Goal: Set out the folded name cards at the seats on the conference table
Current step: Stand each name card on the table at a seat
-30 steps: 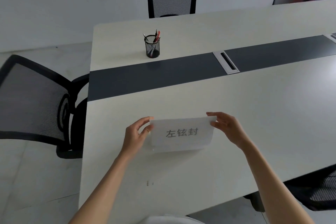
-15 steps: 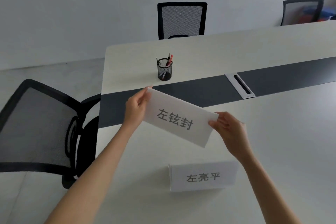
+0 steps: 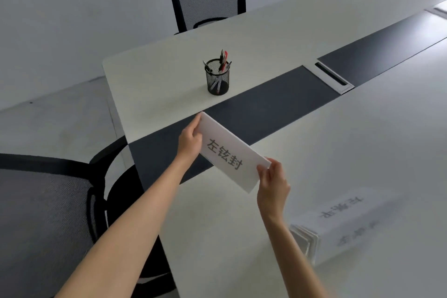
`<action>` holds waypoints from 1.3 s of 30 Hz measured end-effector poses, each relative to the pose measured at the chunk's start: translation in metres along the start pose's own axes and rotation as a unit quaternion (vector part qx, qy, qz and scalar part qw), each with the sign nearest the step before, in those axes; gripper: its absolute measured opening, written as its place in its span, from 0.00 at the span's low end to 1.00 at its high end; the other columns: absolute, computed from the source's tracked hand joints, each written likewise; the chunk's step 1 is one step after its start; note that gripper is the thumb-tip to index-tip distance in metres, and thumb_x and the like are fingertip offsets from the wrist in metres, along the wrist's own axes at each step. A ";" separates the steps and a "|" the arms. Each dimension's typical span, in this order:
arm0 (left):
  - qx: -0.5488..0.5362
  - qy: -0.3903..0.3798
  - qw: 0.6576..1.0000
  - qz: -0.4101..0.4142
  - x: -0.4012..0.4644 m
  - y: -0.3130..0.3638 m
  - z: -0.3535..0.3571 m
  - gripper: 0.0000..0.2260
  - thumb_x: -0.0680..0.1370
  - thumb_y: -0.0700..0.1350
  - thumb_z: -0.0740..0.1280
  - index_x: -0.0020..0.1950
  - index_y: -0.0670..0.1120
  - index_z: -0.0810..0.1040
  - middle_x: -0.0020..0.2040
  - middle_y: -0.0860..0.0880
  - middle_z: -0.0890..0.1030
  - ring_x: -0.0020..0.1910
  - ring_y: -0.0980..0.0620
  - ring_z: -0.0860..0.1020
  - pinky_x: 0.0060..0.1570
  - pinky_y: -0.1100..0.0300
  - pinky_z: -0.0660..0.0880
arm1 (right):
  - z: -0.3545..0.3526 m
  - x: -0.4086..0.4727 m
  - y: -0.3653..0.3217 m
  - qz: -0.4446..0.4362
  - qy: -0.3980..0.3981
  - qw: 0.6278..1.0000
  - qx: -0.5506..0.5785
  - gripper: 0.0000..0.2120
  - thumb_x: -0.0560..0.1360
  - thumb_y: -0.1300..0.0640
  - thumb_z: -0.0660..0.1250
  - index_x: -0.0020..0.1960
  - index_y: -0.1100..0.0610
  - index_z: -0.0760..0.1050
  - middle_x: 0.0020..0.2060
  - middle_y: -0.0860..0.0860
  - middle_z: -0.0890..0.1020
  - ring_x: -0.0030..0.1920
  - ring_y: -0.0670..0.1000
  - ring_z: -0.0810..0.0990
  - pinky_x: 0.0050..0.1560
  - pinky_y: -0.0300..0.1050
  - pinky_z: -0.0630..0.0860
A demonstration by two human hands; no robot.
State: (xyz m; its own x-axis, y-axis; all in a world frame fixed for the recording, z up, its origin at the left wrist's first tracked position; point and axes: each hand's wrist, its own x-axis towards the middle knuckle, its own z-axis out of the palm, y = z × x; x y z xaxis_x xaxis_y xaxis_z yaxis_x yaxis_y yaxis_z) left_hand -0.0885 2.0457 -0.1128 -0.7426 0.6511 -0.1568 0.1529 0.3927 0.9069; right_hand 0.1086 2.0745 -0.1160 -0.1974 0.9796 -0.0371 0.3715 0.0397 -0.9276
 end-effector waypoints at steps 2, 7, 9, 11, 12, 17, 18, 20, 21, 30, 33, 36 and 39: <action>-0.003 -0.033 0.999 -0.015 0.007 -0.016 -0.001 0.27 0.74 0.32 0.52 0.71 0.52 0.61 0.71 0.47 0.67 0.67 0.50 0.67 0.61 0.60 0.67 | 0.013 0.000 0.011 0.026 0.004 1.000 0.000 0.10 0.76 0.62 0.60 0.56 0.64 0.73 0.43 0.52 0.77 0.41 0.52 0.74 0.32 0.22 0.67; -0.020 -0.093 0.995 -0.028 0.023 -0.040 0.006 0.30 0.75 0.31 0.53 0.72 0.55 0.56 0.73 0.47 0.63 0.69 0.51 0.64 0.62 0.60 0.65 | 0.030 0.002 0.031 0.042 0.015 0.999 -0.008 0.11 0.76 0.60 0.62 0.57 0.60 0.73 0.50 0.53 0.81 0.49 0.53 0.79 0.41 0.24 0.70; -0.027 -0.118 0.992 -0.023 0.025 -0.044 0.009 0.31 0.75 0.30 0.53 0.73 0.56 0.53 0.73 0.48 0.62 0.69 0.54 0.62 0.63 0.60 0.64 | 0.033 0.001 0.033 0.048 0.004 0.999 -0.024 0.14 0.76 0.58 0.62 0.61 0.59 0.71 0.60 0.54 0.78 0.55 0.52 0.77 0.53 0.34 0.72; -0.031 -0.091 0.995 -0.032 0.020 -0.047 0.013 0.31 0.75 0.31 0.54 0.73 0.54 0.52 0.74 0.49 0.60 0.71 0.54 0.60 0.67 0.58 0.62 | 0.034 -0.004 0.036 0.066 -0.021 0.997 -0.046 0.23 0.75 0.56 0.63 0.68 0.57 0.63 0.67 0.54 0.72 0.64 0.54 0.72 0.65 0.47 0.68; -0.039 -0.052 0.997 -0.045 0.013 -0.050 0.016 0.30 0.74 0.31 0.55 0.73 0.52 0.53 0.74 0.49 0.60 0.72 0.53 0.60 0.69 0.57 0.61 | 0.033 -0.009 0.038 0.080 -0.032 0.995 -0.041 0.27 0.75 0.56 0.64 0.71 0.56 0.59 0.70 0.53 0.68 0.67 0.54 0.68 0.67 0.49 0.66; -0.126 -0.024 0.988 -0.091 -0.041 -0.066 0.039 0.27 0.72 0.28 0.53 0.70 0.44 0.63 0.70 0.47 0.68 0.68 0.54 0.65 0.65 0.65 0.61 | 0.031 -0.036 0.054 0.125 -0.045 0.991 0.016 0.27 0.76 0.65 0.58 0.73 0.55 0.54 0.70 0.53 0.67 0.66 0.45 0.68 0.63 0.32 0.64; -0.129 -0.039 0.986 -0.094 -0.044 -0.071 0.042 0.28 0.72 0.28 0.53 0.70 0.46 0.62 0.71 0.48 0.67 0.69 0.54 0.65 0.68 0.63 0.60 | 0.033 -0.040 0.056 0.123 -0.048 0.991 0.012 0.27 0.77 0.65 0.57 0.73 0.55 0.54 0.68 0.51 0.69 0.65 0.45 0.70 0.60 0.29 0.65; -0.134 -0.066 0.985 -0.092 -0.039 -0.076 0.047 0.29 0.72 0.29 0.54 0.71 0.48 0.61 0.72 0.48 0.66 0.70 0.53 0.64 0.72 0.55 0.60 | 0.040 -0.039 0.056 0.120 -0.054 0.991 -0.002 0.27 0.78 0.64 0.56 0.73 0.52 0.51 0.64 0.46 0.70 0.62 0.44 0.73 0.53 0.21 0.66; -0.135 -0.084 0.983 -0.092 -0.032 -0.075 0.047 0.28 0.73 0.31 0.54 0.71 0.48 0.60 0.72 0.48 0.66 0.71 0.52 0.64 0.72 0.52 0.61 | 0.044 -0.036 0.053 0.116 -0.056 0.992 -0.010 0.27 0.78 0.63 0.55 0.73 0.52 0.51 0.62 0.44 0.70 0.60 0.43 0.74 0.49 0.18 0.65; -0.057 -0.236 0.969 -0.041 0.034 -0.038 0.060 0.26 0.77 0.35 0.55 0.73 0.48 0.54 0.76 0.51 0.52 0.73 0.56 0.52 0.73 0.56 0.52 | 0.074 0.050 0.027 0.102 -0.017 0.993 -0.051 0.22 0.77 0.61 0.59 0.70 0.56 0.61 0.58 0.58 0.80 0.53 0.55 0.79 0.46 0.34 0.69; -0.059 -0.266 0.960 -0.058 0.044 -0.033 0.064 0.25 0.77 0.36 0.55 0.73 0.49 0.55 0.77 0.50 0.51 0.75 0.51 0.52 0.74 0.52 0.52 | 0.081 0.071 0.023 0.110 -0.020 0.992 -0.051 0.21 0.77 0.62 0.59 0.70 0.55 0.62 0.58 0.59 0.80 0.57 0.58 0.78 0.52 0.40 0.71; -0.081 -0.283 0.953 -0.072 0.049 -0.024 0.068 0.24 0.78 0.37 0.55 0.73 0.50 0.56 0.76 0.50 0.53 0.74 0.50 0.55 0.72 0.53 0.54 | 0.084 0.086 0.022 0.106 -0.031 0.993 -0.047 0.21 0.77 0.63 0.58 0.69 0.53 0.62 0.56 0.58 0.81 0.57 0.57 0.78 0.56 0.46 0.73; -0.094 -0.293 0.947 -0.085 0.052 -0.014 0.073 0.24 0.78 0.37 0.55 0.73 0.50 0.54 0.75 0.49 0.56 0.73 0.50 0.58 0.71 0.55 0.57 | 0.083 0.098 0.021 0.116 -0.031 0.992 -0.046 0.21 0.78 0.63 0.57 0.69 0.53 0.63 0.57 0.59 0.81 0.58 0.57 0.78 0.57 0.47 0.73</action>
State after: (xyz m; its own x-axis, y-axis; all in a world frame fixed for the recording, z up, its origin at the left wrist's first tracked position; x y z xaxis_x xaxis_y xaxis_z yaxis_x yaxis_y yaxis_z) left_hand -0.0818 2.1212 -0.1621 -0.2474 0.8592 -0.4478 -0.0976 0.4377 0.8938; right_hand 0.0221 2.1554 -0.1703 -0.1507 0.9505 -0.2716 0.4937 -0.1657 -0.8537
